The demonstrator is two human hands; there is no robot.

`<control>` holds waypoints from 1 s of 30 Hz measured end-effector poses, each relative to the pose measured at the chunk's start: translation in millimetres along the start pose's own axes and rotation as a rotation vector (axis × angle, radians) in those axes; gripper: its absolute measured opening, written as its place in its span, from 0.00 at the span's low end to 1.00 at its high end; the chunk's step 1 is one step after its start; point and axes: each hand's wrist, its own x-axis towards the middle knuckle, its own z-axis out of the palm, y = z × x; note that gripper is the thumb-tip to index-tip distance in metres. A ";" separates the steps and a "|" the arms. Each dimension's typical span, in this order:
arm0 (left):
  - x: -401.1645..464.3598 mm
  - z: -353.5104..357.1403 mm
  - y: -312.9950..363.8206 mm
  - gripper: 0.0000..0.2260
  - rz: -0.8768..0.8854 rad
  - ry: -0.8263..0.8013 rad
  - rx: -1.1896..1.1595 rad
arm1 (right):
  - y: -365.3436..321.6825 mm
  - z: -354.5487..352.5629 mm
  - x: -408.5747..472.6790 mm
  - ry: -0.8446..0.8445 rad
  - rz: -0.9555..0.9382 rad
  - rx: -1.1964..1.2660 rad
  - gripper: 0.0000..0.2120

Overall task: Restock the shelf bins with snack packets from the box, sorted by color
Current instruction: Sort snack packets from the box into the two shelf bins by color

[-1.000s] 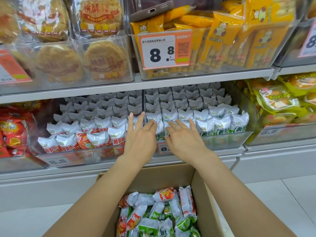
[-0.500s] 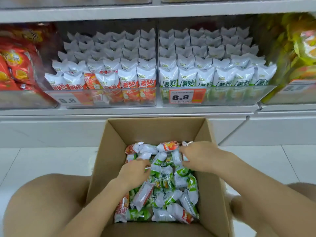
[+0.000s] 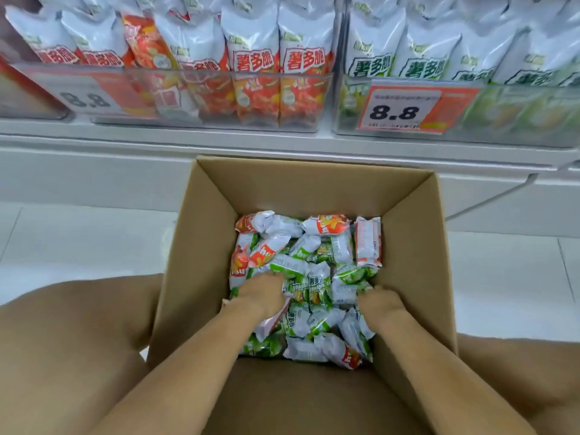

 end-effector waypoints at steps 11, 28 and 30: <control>72.7 2.5 7.8 0.34 0.162 -0.037 0.498 | -13.5 42.5 64.1 -0.055 -0.173 -0.646 0.25; 40.0 4.3 -15.3 0.26 0.019 0.066 -0.361 | -10.9 2.6 33.1 0.117 -0.017 0.140 0.21; 26.8 -3.3 -9.3 0.22 -0.108 0.096 -0.825 | -12.2 -2.7 15.5 0.223 0.088 0.623 0.29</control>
